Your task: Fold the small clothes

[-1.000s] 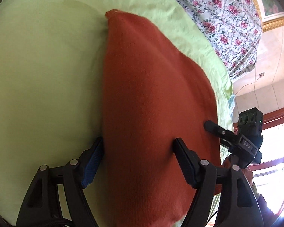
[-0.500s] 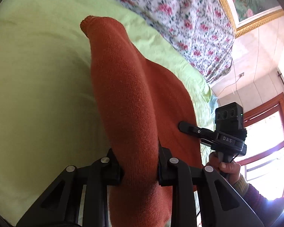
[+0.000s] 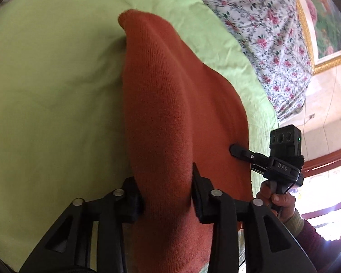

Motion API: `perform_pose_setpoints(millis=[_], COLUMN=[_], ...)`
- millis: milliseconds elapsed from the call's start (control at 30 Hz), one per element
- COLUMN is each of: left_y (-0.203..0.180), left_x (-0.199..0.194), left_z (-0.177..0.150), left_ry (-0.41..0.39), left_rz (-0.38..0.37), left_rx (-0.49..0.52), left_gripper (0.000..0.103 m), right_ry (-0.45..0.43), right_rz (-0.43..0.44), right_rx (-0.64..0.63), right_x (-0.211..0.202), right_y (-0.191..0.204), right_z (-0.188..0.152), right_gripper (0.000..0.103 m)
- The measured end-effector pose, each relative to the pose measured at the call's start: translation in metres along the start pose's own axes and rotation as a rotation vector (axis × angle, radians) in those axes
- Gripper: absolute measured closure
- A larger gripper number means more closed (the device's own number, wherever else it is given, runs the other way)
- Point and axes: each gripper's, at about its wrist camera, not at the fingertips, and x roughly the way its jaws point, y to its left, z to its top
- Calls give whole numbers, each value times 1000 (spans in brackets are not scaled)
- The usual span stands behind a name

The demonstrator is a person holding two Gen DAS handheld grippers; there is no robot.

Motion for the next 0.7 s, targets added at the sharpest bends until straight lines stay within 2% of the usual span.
perform_pose_setpoints(millis=[33, 67, 100, 133, 300, 367, 433, 467, 533, 567, 600, 700], left_y=[2, 4, 8, 10, 19, 20, 22, 24, 29, 29, 30, 27], left_x=[-3, -6, -8, -9, -14, -10, -2, 3, 5, 5, 5, 7], left_z=[1, 5, 10, 16, 61, 79, 90, 96, 100, 102, 104, 109], left_ry=[-5, -8, -14, -25, -82, -96, -96, -95, -109, -119, -125, -157], left_rz=[6, 11, 13, 16, 63, 88, 120, 130, 144, 160, 176, 276], left_rx=[0, -5, -13, -19, -59, -66, -73, -84, -86, -78, -74, -68], left_gripper=[62, 55, 52, 48, 42, 42, 42, 44, 56, 73, 80, 86], right_ry=[3, 5, 0, -17, -126, -122, -104, -91, -82, -83, -89, -140], right_rz=[-22, -59, -80, -102, -98, -71, -79, -87, -83, -86, -87, -103], right_rx=[-4, -13, -18, -26, -48, -55, -60, -54, -46, -49, -62, -129], right_x=[-2, -5, -7, -13, -34, -30, -21, -15, -8, -6, -8, -16], right_y=[1, 3, 4, 5, 13, 16, 21, 20, 20, 21, 21, 38], right_z=[2, 3, 6, 9, 37, 47, 52, 55, 57, 59, 59, 69], right_gripper=[67, 59, 54, 54, 54, 55, 58, 64, 87, 93, 93, 94])
